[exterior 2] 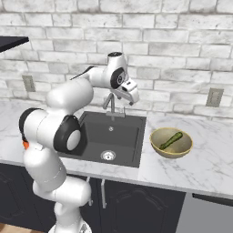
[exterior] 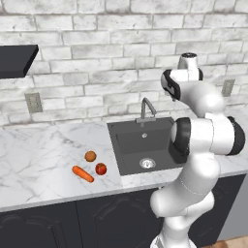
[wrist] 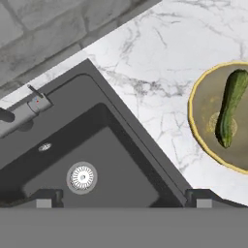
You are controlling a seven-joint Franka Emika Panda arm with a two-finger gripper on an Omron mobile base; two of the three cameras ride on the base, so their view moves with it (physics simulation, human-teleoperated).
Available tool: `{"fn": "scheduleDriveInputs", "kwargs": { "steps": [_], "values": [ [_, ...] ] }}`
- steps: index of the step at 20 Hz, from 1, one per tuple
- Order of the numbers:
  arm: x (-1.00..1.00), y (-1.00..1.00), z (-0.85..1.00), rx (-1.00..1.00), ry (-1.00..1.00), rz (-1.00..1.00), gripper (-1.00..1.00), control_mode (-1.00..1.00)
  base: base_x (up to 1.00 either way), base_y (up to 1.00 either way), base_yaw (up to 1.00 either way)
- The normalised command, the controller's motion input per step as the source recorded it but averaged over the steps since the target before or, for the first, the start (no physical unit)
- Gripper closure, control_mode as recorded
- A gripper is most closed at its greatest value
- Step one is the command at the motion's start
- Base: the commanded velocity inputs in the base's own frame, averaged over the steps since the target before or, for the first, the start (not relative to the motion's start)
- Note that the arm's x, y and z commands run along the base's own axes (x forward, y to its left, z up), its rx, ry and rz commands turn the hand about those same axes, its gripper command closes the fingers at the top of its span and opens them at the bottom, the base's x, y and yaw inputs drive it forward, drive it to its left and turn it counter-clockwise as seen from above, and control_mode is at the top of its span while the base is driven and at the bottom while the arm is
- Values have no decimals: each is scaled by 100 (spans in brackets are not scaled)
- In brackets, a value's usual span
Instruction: There is a mixed pile of frozen fruits and vegetables on the counter. Locate all the frozen vegetables and place the items in a bowl on the counter. Take all the frozen fruits and defrost them in a running sink.
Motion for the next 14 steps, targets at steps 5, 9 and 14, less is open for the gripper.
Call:
{"fn": "scheduleDriveInputs", "kwargs": {
  "steps": [5, 9, 14],
  "values": [
    [25, 49, 18, 1, 0, 8, -100, -100, 0, 0, 0],
    [23, 47, 20, 2, 0, 8, -100, -100, 0, 0, 0],
    [16, 45, 9, 1, 0, 10, -100, -100, 0, 0, 0]
  ]
}}
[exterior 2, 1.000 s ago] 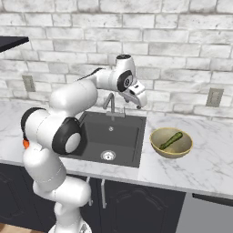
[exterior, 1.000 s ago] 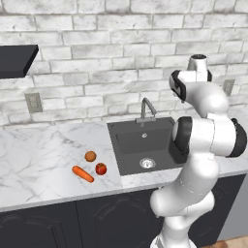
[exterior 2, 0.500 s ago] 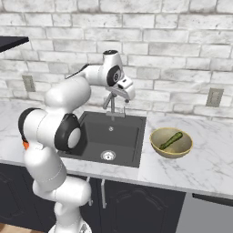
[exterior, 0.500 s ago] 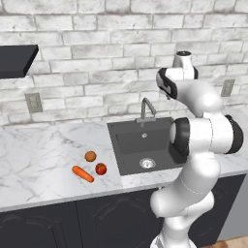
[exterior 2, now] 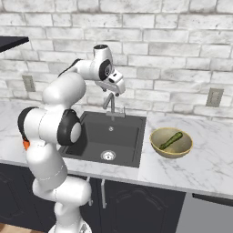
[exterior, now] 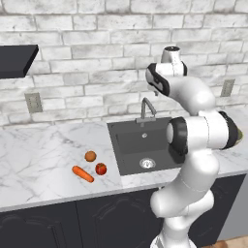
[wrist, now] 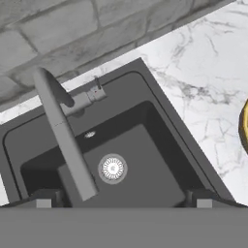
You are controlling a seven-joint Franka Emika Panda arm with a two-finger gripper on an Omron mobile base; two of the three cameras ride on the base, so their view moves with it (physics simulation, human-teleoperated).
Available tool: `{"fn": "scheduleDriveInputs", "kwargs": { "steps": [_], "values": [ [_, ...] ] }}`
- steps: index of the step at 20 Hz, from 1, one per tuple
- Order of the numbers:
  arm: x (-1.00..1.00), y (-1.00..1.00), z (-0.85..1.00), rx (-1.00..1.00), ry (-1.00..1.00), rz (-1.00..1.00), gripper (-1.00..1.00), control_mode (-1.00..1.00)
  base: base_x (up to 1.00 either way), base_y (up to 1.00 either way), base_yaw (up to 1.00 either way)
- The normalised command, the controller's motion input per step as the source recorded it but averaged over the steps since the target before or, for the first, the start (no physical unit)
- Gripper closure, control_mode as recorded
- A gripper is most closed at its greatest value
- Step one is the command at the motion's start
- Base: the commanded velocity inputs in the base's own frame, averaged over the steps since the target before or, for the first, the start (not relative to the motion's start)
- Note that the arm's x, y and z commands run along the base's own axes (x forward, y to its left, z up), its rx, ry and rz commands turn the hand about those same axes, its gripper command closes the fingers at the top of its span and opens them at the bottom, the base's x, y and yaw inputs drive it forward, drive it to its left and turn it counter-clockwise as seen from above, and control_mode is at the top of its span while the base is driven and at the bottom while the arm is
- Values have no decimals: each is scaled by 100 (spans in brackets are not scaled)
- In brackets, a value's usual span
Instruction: There is a mixed pile of frozen fruits and vegetables on the counter. Locate all the frozen vegetables and place the items in a bowl on the counter. Take all the frozen fruits and defrost them in a running sink.
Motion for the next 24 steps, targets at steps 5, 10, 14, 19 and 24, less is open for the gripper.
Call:
{"fn": "scheduleDriveInputs", "kwargs": {
  "steps": [5, 10, 14, 19, 24],
  "values": [
    [3, 42, 0, 1, 0, 11, -100, -100, 0, 0, 0],
    [0, 43, 0, 0, 0, 12, -100, -100, 0, 0, 0],
    [0, 38, 0, 0, 0, 13, -100, -100, 0, 0, 0],
    [-5, 30, 0, 0, 0, 12, -100, -100, 0, 0, 0],
    [-21, 21, -2, 0, 2, 14, -100, -100, 0, 0, 0]
  ]
}}
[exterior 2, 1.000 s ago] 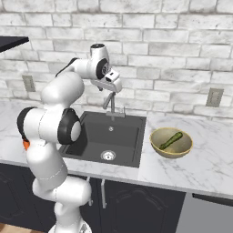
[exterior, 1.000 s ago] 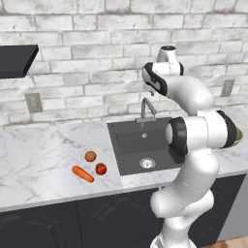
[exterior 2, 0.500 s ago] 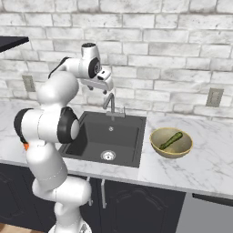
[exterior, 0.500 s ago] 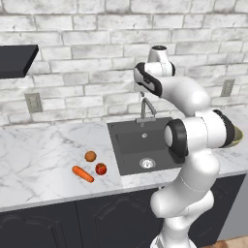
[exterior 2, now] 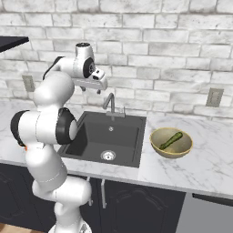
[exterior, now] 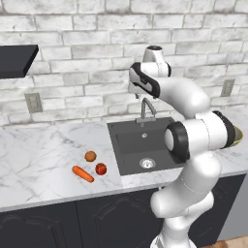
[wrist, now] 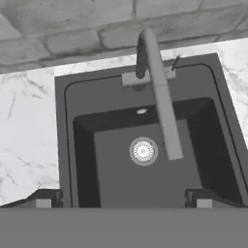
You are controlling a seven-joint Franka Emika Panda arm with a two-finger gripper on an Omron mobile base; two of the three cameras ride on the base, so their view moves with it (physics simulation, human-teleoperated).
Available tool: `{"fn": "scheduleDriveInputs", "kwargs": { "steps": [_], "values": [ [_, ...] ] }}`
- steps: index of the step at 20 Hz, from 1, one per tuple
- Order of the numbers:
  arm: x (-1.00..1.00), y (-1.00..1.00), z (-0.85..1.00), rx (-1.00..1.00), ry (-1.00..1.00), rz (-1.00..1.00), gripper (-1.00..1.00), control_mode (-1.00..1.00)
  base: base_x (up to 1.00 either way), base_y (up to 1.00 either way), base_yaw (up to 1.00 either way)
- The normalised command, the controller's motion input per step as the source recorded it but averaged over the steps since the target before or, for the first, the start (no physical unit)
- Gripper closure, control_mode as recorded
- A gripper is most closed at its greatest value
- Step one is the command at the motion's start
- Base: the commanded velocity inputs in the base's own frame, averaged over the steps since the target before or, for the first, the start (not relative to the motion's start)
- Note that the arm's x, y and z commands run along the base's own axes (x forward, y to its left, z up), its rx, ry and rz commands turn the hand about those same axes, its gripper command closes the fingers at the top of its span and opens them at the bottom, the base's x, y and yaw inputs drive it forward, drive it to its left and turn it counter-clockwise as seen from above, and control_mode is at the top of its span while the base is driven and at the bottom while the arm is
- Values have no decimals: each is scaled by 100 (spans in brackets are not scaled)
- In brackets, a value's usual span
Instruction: There is a mixed pile of frozen fruits and vegetables on the counter. Locate all the frozen vegetables and place the items in a bowl on the counter. Take all the frozen fruits and defrost them in a running sink.
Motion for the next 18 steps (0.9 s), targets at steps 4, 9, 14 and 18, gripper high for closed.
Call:
{"fn": "scheduleDriveInputs", "kwargs": {
  "steps": [4, 9, 14, 18],
  "values": [
    [-17, 28, -14, 0, 0, 16, -100, -100, 0, 0, 0],
    [-17, 36, -21, 0, 2, 23, -100, -100, 0, 0, 0],
    [-20, 36, -18, 0, 5, 25, -100, -100, 0, 0, 0],
    [-31, 32, -10, 0, 6, 24, -100, -100, 0, 0, 0]
  ]
}}
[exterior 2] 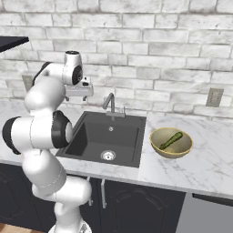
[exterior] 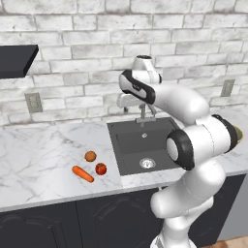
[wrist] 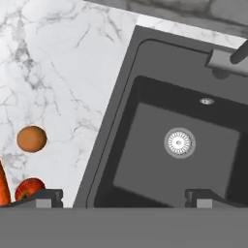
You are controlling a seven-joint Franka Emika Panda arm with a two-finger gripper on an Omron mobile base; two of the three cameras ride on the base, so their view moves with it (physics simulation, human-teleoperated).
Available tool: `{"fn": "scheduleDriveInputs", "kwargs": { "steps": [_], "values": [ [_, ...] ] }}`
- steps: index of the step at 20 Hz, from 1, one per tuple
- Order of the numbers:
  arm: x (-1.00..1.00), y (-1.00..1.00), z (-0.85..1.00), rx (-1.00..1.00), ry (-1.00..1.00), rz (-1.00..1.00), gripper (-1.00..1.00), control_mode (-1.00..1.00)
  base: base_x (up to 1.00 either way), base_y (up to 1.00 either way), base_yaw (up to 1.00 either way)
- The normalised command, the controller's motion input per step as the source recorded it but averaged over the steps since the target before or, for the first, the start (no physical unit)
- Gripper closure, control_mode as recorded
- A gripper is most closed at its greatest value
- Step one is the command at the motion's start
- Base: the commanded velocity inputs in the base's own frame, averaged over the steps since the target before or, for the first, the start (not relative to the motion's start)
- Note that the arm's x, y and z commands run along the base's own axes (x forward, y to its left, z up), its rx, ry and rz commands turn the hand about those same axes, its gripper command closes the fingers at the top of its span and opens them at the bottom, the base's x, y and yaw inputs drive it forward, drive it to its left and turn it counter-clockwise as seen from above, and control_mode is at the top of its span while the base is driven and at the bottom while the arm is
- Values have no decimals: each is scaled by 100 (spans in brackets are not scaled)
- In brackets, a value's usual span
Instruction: There is a mixed pile of frozen fruits and vegetables on the counter. Locate all the frozen vegetables and place the items in a bowl on the counter. Take all the frozen fruits and defrost them in a running sink.
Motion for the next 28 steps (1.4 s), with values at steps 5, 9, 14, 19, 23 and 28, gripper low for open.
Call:
{"fn": "scheduleDriveInputs", "kwargs": {
  "steps": [5, 9, 14, 19, 23, 28],
  "values": [
    [-37, 30, -10, 0, 7, 22, -100, -100, 0, 0, 0],
    [-40, 29, -13, 0, 4, 21, -100, -100, 0, 0, 0],
    [-39, 30, -16, 0, 3, 21, -100, -100, 0, 0, 0],
    [-33, 28, -14, 0, 2, 20, -100, -100, 0, 0, 0],
    [-19, 28, -7, 1, 0, 18, -100, -100, 0, 0, 0],
    [-10, 30, -3, 1, 2, 17, -100, -100, 0, 0, 0]
  ]
}}
